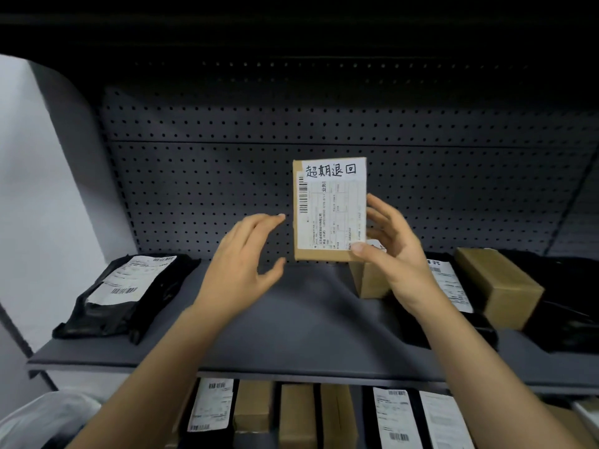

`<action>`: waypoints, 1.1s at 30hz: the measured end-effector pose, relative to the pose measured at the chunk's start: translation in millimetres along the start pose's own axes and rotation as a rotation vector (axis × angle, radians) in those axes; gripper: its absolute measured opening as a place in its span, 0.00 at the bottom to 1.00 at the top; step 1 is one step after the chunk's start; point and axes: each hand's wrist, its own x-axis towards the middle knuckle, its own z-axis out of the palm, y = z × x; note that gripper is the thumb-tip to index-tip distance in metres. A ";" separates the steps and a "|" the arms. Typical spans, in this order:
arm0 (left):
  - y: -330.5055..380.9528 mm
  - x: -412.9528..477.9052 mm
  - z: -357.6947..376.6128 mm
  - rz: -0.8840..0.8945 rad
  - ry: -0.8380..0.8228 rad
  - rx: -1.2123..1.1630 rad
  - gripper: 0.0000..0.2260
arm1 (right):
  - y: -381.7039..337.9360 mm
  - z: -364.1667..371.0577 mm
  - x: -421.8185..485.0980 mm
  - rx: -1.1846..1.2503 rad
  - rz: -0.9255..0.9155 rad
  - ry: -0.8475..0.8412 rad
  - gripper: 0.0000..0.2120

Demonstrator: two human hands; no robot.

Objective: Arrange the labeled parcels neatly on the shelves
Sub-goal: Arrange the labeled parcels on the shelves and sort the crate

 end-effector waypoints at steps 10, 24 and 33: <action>52.4 11.0 20.6 0.153 0.017 0.132 0.20 | -13.7 -51.8 -40.8 0.073 -0.055 0.079 0.36; 127.9 23.3 70.3 0.470 -0.085 -0.253 0.17 | -57.5 -90.2 -160.4 -0.235 0.039 0.525 0.36; 222.1 -37.1 81.0 0.774 -0.191 -0.633 0.16 | -113.2 -52.1 -323.4 -0.446 0.178 0.982 0.36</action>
